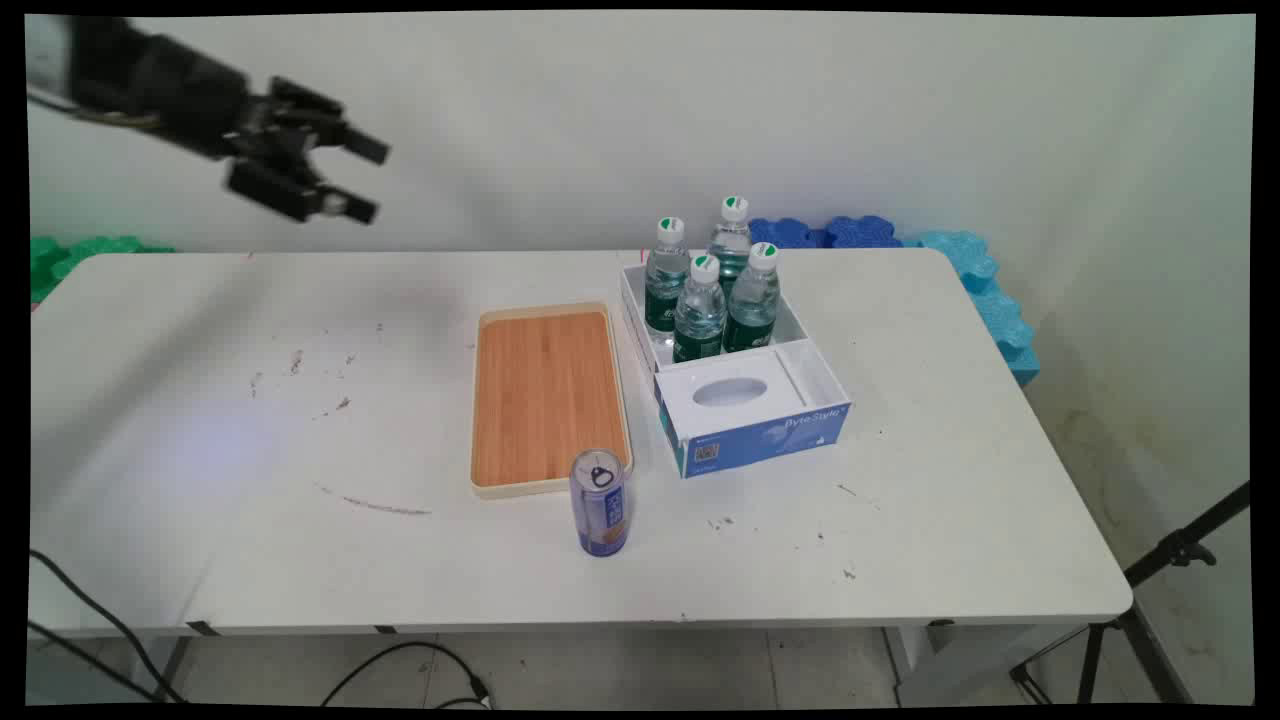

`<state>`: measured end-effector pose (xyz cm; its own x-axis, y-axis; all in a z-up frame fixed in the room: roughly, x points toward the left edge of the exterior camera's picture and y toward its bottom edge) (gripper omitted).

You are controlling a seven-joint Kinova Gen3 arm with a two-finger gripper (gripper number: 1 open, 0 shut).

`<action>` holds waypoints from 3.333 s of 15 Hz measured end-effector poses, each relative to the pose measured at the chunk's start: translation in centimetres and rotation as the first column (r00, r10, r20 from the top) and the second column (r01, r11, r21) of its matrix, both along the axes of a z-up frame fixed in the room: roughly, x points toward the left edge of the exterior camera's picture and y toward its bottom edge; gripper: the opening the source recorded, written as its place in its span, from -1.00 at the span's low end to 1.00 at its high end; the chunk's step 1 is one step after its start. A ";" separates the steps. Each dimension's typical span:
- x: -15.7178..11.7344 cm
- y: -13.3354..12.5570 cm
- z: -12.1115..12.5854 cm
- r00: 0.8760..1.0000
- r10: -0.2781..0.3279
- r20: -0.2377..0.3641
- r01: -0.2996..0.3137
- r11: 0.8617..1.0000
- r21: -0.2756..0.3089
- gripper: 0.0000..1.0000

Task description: Pick up the green bottle from the white box, then place the picked object on the tray

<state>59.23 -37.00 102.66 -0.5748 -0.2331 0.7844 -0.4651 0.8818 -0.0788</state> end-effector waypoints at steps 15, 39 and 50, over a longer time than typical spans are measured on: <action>-15.8 -16.1 -9.7 0.990 0.080 0.120 -0.086 0.995 0.046 1.00; -23.5 -23.3 -16.3 0.988 0.017 0.152 -0.036 0.992 0.125 -1.00; -20.1 -19.9 -8.7 0.989 0.086 0.119 -0.098 0.991 0.095 -1.00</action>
